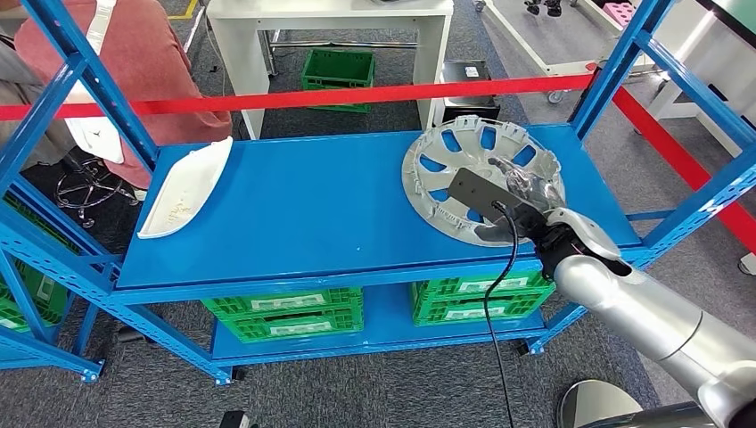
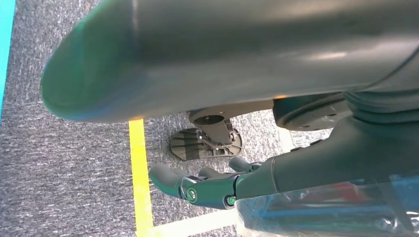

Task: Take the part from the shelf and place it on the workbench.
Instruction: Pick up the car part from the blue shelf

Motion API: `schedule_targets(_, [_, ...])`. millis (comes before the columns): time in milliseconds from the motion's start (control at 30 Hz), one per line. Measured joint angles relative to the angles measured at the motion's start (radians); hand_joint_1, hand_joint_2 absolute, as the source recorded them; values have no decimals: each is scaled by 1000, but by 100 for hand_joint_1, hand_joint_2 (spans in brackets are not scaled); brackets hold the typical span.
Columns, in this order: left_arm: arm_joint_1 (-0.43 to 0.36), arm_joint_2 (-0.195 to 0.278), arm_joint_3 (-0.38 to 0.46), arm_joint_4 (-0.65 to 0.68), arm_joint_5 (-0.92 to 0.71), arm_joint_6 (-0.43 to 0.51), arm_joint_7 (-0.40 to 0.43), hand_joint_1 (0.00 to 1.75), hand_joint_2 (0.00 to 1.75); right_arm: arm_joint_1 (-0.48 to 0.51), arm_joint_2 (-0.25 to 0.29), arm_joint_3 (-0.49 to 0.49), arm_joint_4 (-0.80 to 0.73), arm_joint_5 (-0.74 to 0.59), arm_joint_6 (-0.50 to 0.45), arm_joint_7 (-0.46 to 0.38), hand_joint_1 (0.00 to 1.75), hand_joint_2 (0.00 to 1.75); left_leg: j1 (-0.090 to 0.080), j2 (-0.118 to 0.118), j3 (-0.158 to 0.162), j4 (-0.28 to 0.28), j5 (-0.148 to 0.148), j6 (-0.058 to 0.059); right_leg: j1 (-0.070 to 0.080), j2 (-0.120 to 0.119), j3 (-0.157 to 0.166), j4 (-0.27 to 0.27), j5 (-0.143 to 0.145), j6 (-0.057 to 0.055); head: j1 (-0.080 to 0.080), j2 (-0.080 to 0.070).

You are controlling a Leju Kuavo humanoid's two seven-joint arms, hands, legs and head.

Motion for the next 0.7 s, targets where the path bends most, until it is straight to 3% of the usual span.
schedule_targets(467, [12,4,0,0,14,6,-4,0,0,160,-129,-27,35,-30,-45,-1,0,175,0,0,0,0,-1,0,0,0,0,0,-1,0,0,0])
schedule_targets(700, [18,5,-1,0,19,6,-3,0,0,228,-166,-67,39,-40,-57,-20,0,175,0,0,0,-1,-1,0,0,0,0,0,-1,0,0,0])
